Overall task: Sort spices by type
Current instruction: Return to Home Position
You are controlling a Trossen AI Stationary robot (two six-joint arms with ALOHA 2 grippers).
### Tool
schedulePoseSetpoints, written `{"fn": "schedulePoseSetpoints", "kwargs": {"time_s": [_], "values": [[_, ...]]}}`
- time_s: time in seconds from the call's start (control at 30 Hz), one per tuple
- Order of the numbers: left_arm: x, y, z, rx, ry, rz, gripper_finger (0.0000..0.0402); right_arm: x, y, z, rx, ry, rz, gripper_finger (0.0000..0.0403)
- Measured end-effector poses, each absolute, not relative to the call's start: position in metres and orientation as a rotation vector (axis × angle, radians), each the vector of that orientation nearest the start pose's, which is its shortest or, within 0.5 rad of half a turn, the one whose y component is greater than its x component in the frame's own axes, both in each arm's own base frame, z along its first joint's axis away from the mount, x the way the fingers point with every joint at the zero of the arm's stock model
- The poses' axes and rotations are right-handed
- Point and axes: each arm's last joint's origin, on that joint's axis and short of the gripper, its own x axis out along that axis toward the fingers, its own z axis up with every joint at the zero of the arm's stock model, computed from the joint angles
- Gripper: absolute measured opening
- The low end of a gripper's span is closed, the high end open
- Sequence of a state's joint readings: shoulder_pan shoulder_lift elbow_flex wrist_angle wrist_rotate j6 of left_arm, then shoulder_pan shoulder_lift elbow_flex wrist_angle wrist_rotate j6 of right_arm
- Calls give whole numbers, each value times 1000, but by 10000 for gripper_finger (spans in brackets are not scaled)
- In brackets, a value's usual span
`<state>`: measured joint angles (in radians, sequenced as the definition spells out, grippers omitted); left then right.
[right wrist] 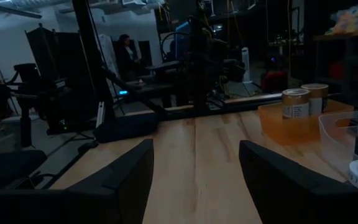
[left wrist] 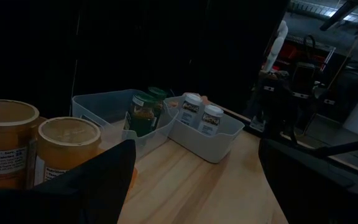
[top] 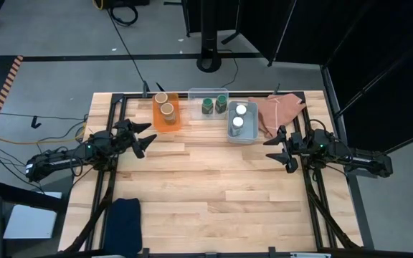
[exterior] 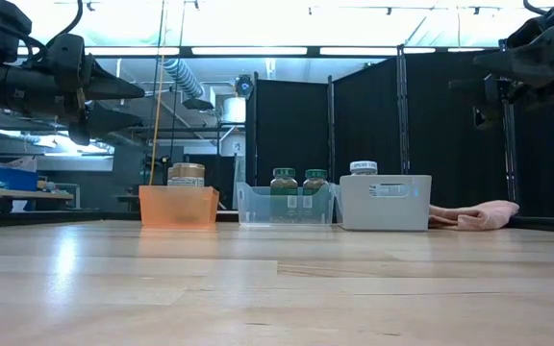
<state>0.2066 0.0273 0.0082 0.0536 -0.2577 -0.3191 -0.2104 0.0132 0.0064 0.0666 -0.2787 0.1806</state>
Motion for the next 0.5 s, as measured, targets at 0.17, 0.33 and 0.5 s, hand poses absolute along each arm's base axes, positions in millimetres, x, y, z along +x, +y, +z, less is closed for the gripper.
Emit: {"fn": "schedulePoseSetpoints", "kwargs": {"time_s": [0.17,0.33,0.5], "values": [[94,27,169,-314,-109,455,347,96,-12,171,166,-51,73,243],[94,27,169,-314,-109,455,347,96,-12,171,166,-52,73,246],[94,27,169,-314,-109,455,347,96,-12,171,166,-52,73,244]]}}
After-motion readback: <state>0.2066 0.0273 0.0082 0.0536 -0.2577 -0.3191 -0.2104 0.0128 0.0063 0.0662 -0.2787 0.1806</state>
